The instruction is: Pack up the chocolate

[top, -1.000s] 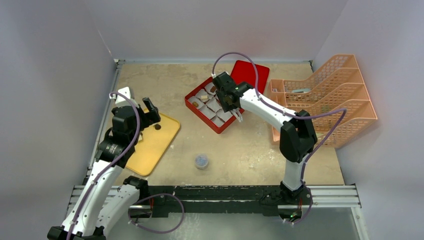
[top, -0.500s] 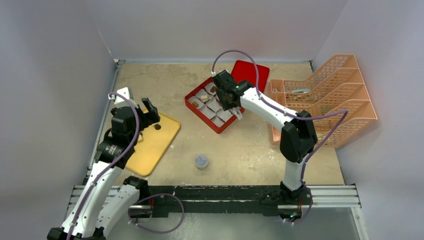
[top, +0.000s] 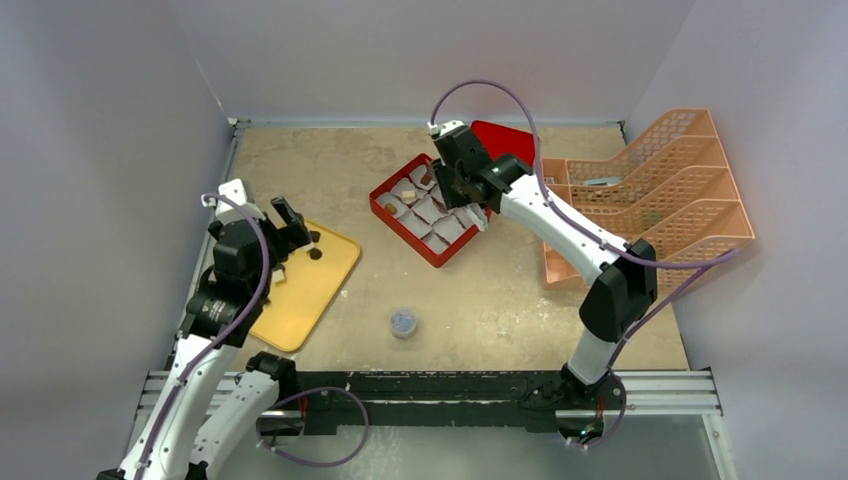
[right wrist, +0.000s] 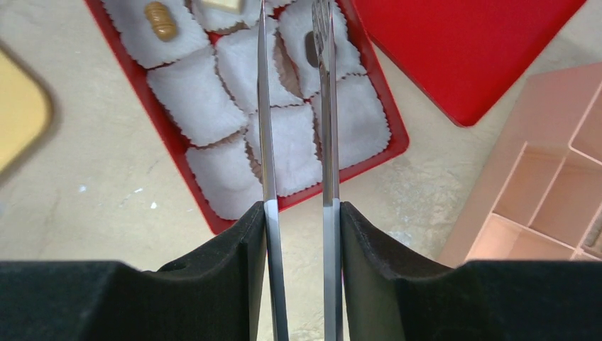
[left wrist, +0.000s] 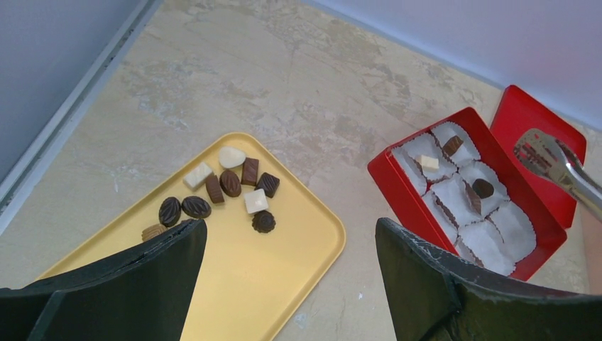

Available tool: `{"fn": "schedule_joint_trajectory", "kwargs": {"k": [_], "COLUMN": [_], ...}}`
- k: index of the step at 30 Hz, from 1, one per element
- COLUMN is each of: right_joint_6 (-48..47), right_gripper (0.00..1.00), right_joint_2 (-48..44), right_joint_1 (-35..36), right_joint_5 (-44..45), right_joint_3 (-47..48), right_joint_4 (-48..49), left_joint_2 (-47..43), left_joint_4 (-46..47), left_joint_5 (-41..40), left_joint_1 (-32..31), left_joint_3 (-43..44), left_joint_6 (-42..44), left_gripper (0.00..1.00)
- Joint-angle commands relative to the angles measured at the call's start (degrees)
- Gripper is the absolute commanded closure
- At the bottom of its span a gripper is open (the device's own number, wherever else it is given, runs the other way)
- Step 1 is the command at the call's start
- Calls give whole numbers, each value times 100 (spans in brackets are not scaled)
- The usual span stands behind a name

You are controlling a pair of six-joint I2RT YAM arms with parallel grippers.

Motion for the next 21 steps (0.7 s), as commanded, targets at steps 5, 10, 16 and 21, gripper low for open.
{"fn": "schedule_joint_trajectory", "kwargs": {"k": [5, 10, 16, 21], "right_joint_6": [127, 144, 154, -50], "right_gripper": [59, 59, 58, 57], "right_joint_2": [-81, 199, 634, 966], "right_joint_1": [540, 1110, 1634, 2202], "right_joint_5": [-219, -158, -344, -276], "right_joint_3": [455, 708, 1012, 1254], "right_joint_4": [373, 465, 590, 851], "left_joint_2": [-274, -432, -676, -904], "left_joint_4": [-83, -186, -300, -298], "left_joint_5": [-482, -610, -807, -1031], "left_joint_1": [15, 15, 15, 15], "left_joint_3": [617, 917, 1257, 1416], "left_joint_6": [-129, -173, -222, -229], "left_gripper": [12, 12, 12, 12]}}
